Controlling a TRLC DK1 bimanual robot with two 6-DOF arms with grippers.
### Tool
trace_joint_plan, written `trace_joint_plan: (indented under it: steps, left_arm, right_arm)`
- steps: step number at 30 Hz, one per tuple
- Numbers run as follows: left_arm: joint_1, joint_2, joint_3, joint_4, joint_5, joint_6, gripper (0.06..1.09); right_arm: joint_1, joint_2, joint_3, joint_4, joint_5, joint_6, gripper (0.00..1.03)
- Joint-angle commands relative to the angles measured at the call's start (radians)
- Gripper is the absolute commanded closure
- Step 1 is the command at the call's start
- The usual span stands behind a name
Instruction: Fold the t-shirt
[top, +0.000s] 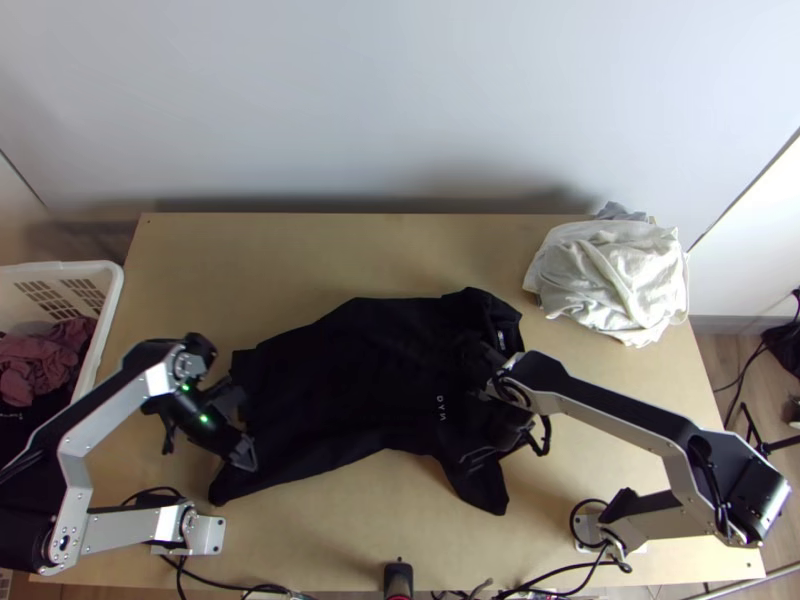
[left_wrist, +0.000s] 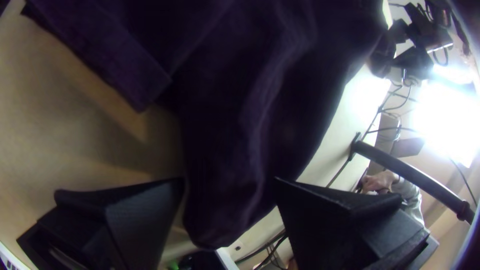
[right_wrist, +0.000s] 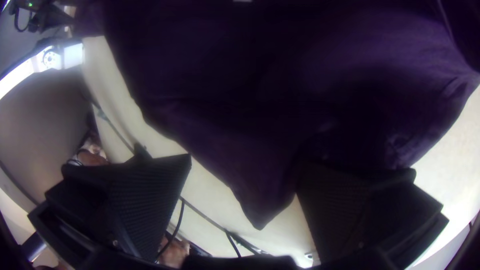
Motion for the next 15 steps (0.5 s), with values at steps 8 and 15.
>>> trace_joint_plan:
  steps: [8,15]
  left_arm:
    - [-0.097,0.082,0.029,0.118,-0.025,-0.118,0.88]
    - [0.068,0.202,0.159,0.064,0.016,-0.167,0.93]
  right_arm:
    - [0.0,0.061,0.061,0.11,0.03,-0.003,0.93]
    - [-0.021,0.033,0.065,0.133,0.053,-0.011,0.95]
